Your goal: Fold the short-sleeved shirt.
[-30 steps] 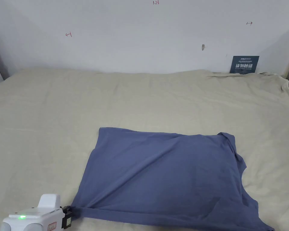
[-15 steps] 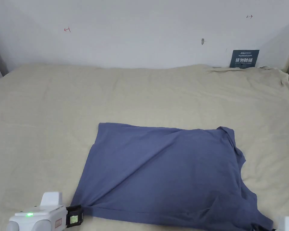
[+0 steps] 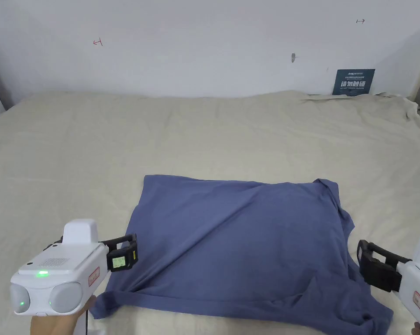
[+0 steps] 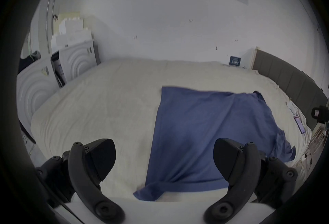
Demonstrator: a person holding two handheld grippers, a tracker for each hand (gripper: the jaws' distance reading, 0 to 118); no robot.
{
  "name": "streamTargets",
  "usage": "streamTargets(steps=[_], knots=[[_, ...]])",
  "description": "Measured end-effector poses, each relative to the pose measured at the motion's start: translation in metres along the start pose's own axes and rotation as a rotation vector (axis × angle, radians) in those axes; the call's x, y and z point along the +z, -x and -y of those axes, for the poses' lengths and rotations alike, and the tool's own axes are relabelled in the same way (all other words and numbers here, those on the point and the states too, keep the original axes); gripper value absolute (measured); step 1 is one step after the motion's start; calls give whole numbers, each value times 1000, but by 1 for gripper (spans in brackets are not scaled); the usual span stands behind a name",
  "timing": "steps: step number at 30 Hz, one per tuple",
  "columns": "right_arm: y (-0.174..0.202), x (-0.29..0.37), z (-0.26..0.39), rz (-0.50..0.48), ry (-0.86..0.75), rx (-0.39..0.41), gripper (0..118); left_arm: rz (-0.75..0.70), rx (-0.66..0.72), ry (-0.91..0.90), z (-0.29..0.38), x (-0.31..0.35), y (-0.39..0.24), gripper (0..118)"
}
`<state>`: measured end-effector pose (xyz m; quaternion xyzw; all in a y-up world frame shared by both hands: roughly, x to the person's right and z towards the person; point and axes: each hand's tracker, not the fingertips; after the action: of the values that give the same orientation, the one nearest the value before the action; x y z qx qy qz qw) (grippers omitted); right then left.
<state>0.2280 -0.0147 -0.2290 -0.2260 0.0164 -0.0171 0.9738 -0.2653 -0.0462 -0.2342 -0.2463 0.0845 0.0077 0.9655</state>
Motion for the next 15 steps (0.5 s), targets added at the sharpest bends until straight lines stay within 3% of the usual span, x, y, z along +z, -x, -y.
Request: streamTargets(steps=[2,4,6,7,10,15], knots=[[10,4,-4,19,-40,32,87,6,-22,-38,-2,4,-7,102],[15,6,-5,27,-55,32,75,26,-27,-81,-1,7,-12,76],[16,6,-6,20,-55,32,18,5,-20,-101,2,10,-18,18],[19,7,-5,24,-59,31,0,3,-20,-110,4,9,-19,0],[18,6,-4,3,-58,26,0,79,35,-81,5,9,-17,0],[17,8,-3,2,-69,33,0,62,11,24,14,2,-15,0]])
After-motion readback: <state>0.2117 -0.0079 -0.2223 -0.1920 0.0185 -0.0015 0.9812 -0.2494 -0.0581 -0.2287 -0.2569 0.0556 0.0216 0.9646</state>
